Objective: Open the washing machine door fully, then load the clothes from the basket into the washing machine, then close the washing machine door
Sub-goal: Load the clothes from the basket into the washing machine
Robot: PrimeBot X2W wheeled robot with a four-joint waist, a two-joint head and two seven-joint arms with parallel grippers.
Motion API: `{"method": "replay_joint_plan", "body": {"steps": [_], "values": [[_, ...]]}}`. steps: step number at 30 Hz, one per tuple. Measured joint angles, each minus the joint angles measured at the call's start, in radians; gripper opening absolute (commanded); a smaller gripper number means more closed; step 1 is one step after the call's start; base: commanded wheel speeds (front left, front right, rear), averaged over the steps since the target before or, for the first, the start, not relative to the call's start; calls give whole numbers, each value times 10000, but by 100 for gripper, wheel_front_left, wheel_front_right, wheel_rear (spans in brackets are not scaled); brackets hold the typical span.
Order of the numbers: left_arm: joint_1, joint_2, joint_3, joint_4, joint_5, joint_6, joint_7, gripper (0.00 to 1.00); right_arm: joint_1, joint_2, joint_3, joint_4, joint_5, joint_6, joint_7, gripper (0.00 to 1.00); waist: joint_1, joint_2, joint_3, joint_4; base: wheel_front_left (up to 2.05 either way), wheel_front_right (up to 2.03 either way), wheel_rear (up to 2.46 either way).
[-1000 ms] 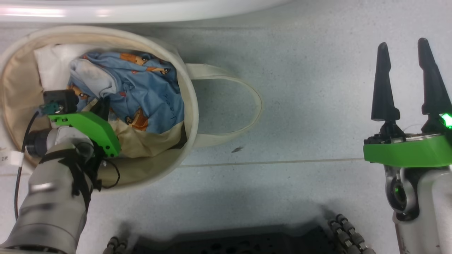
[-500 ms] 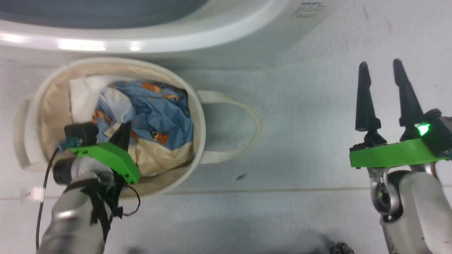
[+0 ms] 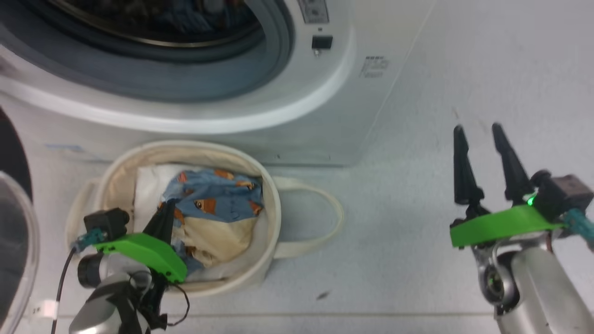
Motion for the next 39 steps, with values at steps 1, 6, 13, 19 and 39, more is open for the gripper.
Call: {"method": "replay_joint_plan", "body": {"steps": [1, 6, 13, 19, 39], "values": [[136, 23, 50, -151, 25, 0, 0, 0, 90, 0, 63, 86, 96, 0, -25, 100, 0, 0, -203, 22, 0, 0, 0], [636, 61, 245, -1062, 274, 0, 0, 0, 271, -6, 311, 527, 493, 0, -178, 100, 2, 0, -1090, 145, 0, 0, 0], [1188, 17, 673, -2892, 734, 2, 0, 0, 691, -36, 466, 1064, 972, 0, -416, 100, 1, 0, -2136, 328, 0, 0, 0], [1267, -79, 848, -4579, 1221, 2, -2, 0, 1090, -232, 516, 1258, 1227, 0, -470, 100, 2, 0, -2759, 550, 0, 0, 0], [-2204, -27, 1210, -3969, 1758, 0, -58, 0, 1541, -585, 604, 1083, 1457, 0, -495, 100, 4, 0, -2957, 588, 0, 0, 0]]}}
